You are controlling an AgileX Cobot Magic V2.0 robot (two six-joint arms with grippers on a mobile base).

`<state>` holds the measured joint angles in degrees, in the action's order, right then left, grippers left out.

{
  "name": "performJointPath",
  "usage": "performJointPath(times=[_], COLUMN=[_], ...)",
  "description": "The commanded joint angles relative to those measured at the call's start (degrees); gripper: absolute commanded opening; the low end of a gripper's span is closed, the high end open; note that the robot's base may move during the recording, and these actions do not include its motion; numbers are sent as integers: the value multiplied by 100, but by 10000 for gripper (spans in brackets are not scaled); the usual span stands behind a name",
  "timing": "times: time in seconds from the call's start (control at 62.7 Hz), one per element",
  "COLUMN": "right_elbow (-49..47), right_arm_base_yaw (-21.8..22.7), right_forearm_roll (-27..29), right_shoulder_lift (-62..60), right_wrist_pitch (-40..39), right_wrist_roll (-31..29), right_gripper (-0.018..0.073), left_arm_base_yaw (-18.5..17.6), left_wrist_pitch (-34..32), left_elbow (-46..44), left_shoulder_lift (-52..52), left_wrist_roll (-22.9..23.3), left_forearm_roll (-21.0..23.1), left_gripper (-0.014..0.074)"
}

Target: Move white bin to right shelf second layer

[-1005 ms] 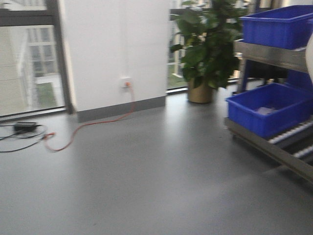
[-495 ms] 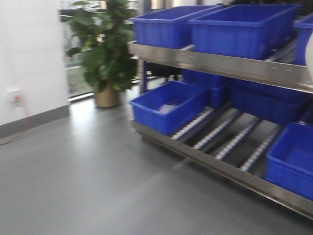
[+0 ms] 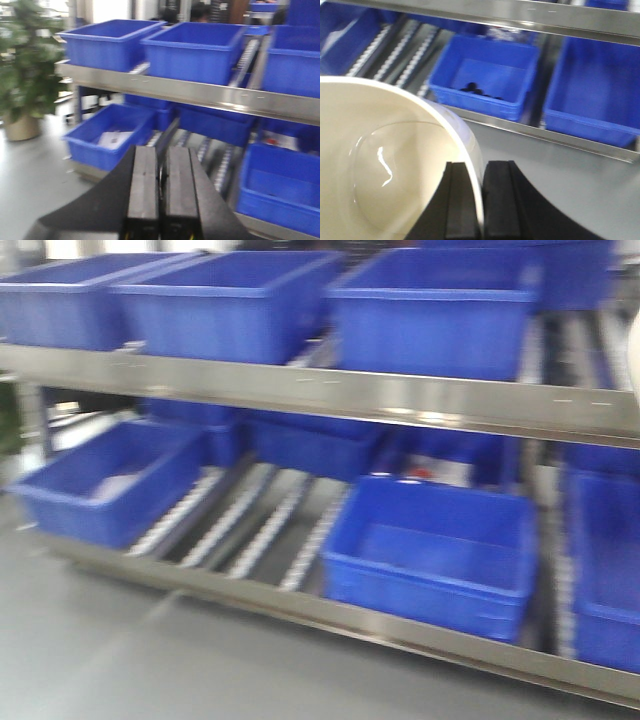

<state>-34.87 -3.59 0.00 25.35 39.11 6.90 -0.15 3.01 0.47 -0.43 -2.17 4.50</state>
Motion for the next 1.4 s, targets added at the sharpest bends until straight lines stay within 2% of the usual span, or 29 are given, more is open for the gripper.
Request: performJointPath(times=[0.0,1.388], right_elbow=[-159,-159], right_arm_base_yaw=[27,27], right_forearm_roll=[35,35], right_shoulder_lift=[19,19], right_wrist_pitch=[-525,-525], right_wrist_roll=[-8,-8], right_gripper=[49,49], left_arm_base_yaw=[4,4], left_wrist_pitch=[-466,-466], left_elbow=[156,156], left_shoulder_lift=[-94,-94], left_wrist_roll=[20,20], left_forearm_roll=[40,40], left_gripper=[85,85])
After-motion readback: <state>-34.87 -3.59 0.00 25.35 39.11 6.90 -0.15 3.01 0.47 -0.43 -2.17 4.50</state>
